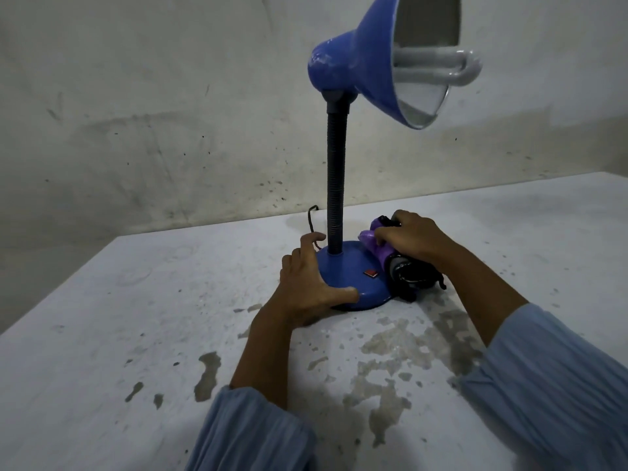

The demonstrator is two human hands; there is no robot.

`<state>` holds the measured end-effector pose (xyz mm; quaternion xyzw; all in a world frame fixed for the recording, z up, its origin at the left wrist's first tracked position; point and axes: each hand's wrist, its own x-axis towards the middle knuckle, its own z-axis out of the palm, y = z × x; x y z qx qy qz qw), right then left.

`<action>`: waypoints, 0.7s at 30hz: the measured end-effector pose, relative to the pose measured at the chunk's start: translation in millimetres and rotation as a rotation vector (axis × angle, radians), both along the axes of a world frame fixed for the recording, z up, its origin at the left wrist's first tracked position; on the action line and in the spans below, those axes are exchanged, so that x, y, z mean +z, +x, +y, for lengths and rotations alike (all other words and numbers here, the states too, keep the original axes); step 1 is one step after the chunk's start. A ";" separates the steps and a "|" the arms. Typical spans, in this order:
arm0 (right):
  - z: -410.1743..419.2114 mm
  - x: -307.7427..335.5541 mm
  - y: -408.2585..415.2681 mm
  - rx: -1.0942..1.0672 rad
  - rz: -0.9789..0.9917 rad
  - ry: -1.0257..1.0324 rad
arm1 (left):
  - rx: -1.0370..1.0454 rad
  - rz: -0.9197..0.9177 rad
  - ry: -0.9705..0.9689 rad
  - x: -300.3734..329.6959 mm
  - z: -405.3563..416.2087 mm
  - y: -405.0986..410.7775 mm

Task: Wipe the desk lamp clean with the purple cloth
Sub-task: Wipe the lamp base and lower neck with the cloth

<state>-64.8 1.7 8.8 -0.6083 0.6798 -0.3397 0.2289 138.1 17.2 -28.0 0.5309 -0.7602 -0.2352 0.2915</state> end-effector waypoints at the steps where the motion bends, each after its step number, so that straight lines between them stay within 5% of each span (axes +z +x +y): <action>1: 1.6 3.4 -0.1 0.005 0.014 0.016 | 0.004 0.009 -0.008 0.2 0.5 -0.7; 9: 21.2 32.8 -10.2 0.205 0.058 0.229 | 0.030 -0.123 -0.086 3.8 3.4 -15.6; 16: 23.2 34.1 1.8 0.317 0.095 0.096 | 0.022 -0.146 -0.061 5.7 1.3 -14.1; 21: 16.8 26.8 11.8 0.182 0.182 -0.053 | 0.012 -0.122 -0.061 4.4 4.0 -13.5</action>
